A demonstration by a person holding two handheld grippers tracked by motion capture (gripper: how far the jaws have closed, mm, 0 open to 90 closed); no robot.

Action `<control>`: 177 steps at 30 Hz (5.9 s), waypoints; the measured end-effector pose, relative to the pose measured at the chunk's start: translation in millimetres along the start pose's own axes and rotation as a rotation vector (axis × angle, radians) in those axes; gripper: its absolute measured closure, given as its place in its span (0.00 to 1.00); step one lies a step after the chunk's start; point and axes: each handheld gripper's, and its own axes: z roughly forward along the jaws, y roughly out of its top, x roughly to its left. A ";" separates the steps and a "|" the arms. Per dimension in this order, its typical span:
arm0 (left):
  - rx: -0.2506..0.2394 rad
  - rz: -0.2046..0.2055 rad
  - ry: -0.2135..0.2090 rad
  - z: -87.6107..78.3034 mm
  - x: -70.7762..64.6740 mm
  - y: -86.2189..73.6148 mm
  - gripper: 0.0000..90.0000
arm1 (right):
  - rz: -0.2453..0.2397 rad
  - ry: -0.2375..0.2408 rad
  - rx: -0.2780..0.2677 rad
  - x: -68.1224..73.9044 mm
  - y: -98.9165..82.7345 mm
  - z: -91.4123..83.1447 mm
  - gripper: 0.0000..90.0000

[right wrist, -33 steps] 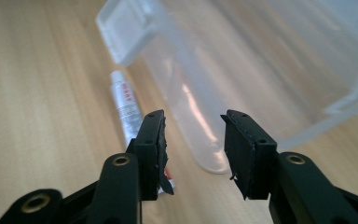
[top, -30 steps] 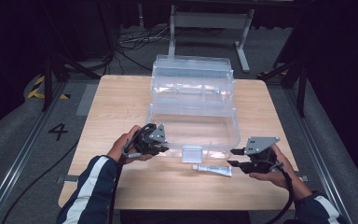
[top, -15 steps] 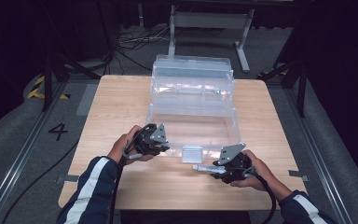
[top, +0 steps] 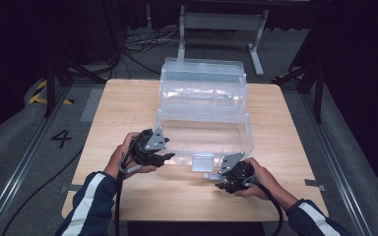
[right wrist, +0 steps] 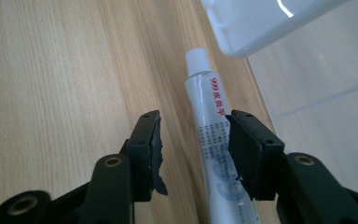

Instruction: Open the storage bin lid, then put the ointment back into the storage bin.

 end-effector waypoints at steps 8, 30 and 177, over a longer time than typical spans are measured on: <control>-0.018 -0.080 0.069 -23.4 -10.5 -30.6 0.32 | 0.000 0.000 0.023 -3.9 3.5 1.4 0.61; 0.135 -0.208 -0.015 16.1 -19.7 -112.8 0.26 | -0.024 0.046 0.157 0.6 18.0 17.5 0.69; 0.060 -0.276 -0.084 22.5 -12.0 -125.4 0.16 | -0.141 -0.028 0.300 -102.6 96.4 -39.7 0.79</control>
